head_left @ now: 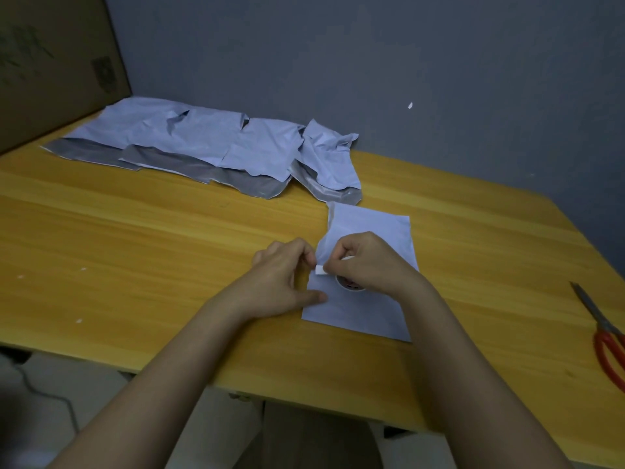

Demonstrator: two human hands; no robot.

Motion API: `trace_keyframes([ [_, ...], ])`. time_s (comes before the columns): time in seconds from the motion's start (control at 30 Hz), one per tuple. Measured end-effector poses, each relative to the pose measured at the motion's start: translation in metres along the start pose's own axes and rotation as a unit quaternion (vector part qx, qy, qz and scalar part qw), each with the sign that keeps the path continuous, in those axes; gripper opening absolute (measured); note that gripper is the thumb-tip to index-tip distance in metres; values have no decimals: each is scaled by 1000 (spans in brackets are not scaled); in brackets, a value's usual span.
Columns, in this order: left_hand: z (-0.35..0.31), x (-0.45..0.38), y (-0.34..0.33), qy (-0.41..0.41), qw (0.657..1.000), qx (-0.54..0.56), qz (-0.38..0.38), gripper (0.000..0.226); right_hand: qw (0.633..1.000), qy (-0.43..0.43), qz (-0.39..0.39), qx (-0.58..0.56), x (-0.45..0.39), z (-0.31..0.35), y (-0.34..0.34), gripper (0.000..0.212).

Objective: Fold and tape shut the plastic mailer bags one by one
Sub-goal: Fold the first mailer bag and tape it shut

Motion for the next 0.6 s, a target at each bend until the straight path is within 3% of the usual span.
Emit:
trace_keyframes([
  [0.17, 1, 2, 1, -7, 1000, -14, -4, 43, 1000, -9, 5, -6, -1, -4, 1, 17],
  [0.37, -6, 2, 0, -28, 999, -35, 7, 40, 992, -40, -46, -109, 4, -26, 32, 18],
  [0.6, -5, 3, -4, -55, 996, -71, 7, 28, 987, -15, -60, -147, 7, -20, 36, 18],
])
Point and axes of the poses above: each hand's wrist, its own x-axis away from the middle knuckle, its own y-axis out of the back of the hand, z = x × y, the point moved 10 cm from there along -x, towards the middle knuckle, and after that the axes turned 10 degrees about -y, right-handed, at the moved point
